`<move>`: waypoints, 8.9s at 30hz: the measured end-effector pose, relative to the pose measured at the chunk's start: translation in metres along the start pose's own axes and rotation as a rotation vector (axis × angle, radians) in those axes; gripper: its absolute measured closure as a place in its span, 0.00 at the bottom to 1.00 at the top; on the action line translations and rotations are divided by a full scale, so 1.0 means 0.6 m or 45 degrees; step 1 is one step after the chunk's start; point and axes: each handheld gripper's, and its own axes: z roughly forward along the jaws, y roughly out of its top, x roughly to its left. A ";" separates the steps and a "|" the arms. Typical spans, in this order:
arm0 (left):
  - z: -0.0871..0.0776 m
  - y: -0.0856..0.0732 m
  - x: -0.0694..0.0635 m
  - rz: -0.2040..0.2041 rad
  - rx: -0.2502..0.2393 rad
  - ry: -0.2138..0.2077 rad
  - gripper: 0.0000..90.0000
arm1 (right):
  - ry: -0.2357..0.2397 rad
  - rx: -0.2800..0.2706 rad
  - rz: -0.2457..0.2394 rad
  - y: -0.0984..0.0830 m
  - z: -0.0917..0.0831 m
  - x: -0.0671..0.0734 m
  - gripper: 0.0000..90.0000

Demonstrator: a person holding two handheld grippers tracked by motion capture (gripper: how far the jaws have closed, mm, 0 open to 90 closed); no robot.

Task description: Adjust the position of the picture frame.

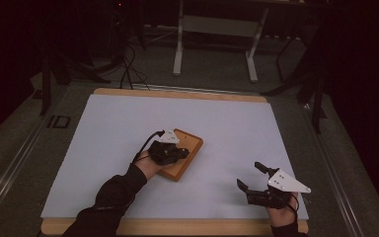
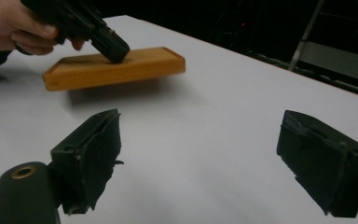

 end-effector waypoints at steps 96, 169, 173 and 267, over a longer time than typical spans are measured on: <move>-0.090 -0.133 0.042 -0.098 0.228 0.140 1.00 | 0.016 0.005 -0.005 0.000 0.004 0.005 0.15; 0.024 -0.069 -0.103 0.129 0.312 -0.174 1.00 | 0.024 0.002 -0.004 0.001 0.006 0.004 0.15; 0.035 -0.061 -0.114 0.133 0.320 -0.175 1.00 | 0.024 0.001 -0.004 0.002 0.005 0.004 0.15; 0.222 0.125 0.047 0.046 0.345 0.026 1.00 | 0.052 -0.007 0.017 -0.001 0.002 -0.002 0.15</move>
